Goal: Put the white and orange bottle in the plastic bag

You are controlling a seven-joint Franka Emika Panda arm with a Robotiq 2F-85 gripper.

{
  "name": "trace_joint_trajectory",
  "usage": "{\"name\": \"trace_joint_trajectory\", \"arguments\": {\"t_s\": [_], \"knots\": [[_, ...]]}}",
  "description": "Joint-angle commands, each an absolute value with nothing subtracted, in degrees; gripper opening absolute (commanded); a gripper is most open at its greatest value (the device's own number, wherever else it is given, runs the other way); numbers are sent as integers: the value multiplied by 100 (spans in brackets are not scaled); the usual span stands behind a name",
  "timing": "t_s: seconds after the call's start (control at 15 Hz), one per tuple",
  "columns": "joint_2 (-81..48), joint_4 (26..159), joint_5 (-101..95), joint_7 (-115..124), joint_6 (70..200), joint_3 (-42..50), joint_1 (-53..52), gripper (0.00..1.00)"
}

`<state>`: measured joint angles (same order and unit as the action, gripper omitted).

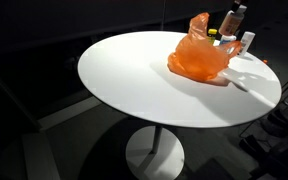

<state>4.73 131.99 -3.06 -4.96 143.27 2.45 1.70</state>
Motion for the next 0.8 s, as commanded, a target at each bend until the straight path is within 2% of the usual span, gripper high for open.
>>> {"name": "trace_joint_trajectory", "arguments": {"t_s": [0.0,0.73], "knots": [[433,13214,-278,-696,14522,204,125,19],[-306,13173,502,-1218,15527,-109,-159,19]]}}
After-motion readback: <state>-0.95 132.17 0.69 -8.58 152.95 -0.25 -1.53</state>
